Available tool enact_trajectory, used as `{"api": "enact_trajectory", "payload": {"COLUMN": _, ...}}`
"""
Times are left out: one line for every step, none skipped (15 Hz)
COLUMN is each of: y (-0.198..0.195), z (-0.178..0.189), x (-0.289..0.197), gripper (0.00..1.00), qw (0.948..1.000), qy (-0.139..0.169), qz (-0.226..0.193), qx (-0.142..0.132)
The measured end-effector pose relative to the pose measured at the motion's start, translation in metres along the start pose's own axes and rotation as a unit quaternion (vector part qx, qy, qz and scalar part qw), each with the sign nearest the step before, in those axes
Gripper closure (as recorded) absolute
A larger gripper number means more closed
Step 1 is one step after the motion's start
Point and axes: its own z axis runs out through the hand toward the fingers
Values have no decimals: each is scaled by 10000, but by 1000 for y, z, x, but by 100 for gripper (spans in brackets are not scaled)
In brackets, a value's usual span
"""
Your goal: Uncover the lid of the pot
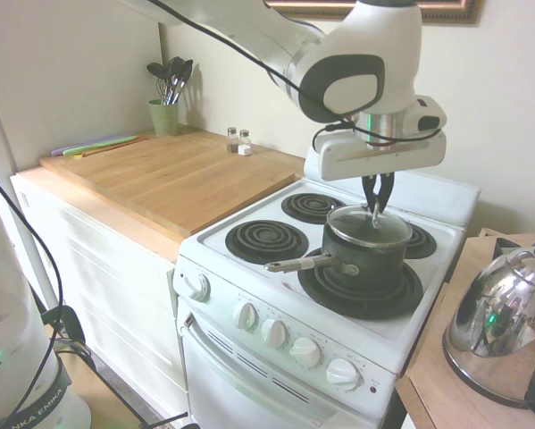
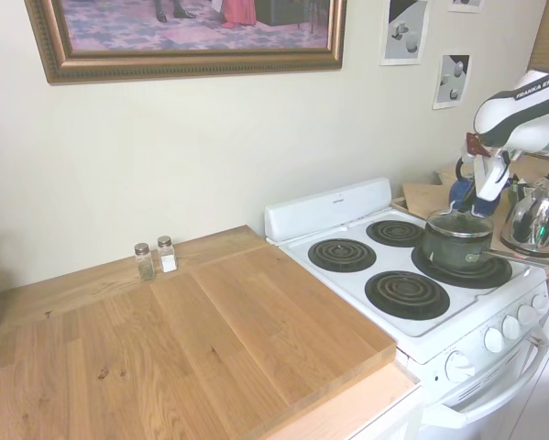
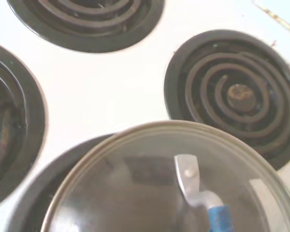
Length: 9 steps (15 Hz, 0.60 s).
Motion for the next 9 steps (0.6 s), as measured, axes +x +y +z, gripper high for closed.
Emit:
{"api": "enact_trajectory", "payload": {"y": -17, "z": -14, "x": -2, "gripper": 100, "qw": 9999, "qy": 44, "qz": 64, "qx": -122}}
{"api": "enact_trajectory", "payload": {"y": -39, "z": -27, "x": -7, "gripper": 100, "qw": 9996, "qy": 97, "qz": 132, "qx": -240}}
{"api": "enact_trajectory", "payload": {"y": -66, "z": -40, "x": -14, "gripper": 100, "qw": 9991, "qy": 160, "qz": 208, "qx": -337}}
{"api": "enact_trajectory", "payload": {"y": -98, "z": -51, "x": -23, "gripper": 100, "qw": 9985, "qy": 202, "qz": 292, "qx": -421}}
{"api": "enact_trajectory", "payload": {"y": -133, "z": -60, "x": -31, "gripper": 100, "qw": 9979, "qy": 212, "qz": 367, "qx": -487}}
{"api": "enact_trajectory", "payload": {"y": -171, "z": -68, "x": -36, "gripper": 100, "qw": 9974, "qy": 185, "qz": 428, "qx": -557}}
{"api": "enact_trajectory", "payload": {"y": -213, "z": -73, "x": -40, "gripper": 100, "qw": 9966, "qy": 118, "qz": 494, "qx": -643}}
{"api": "enact_trajectory", "payload": {"y": -251, "z": -77, "x": -42, "gripper": 100, "qw": 9956, "qy": 38, "qz": 567, "qx": -751}}
{"api": "enact_trajectory", "payload": {"y": -285, "z": -79, "x": -40, "gripper": 100, "qw": 9939, "qy": -22, "qz": 655, "qx": -892}}
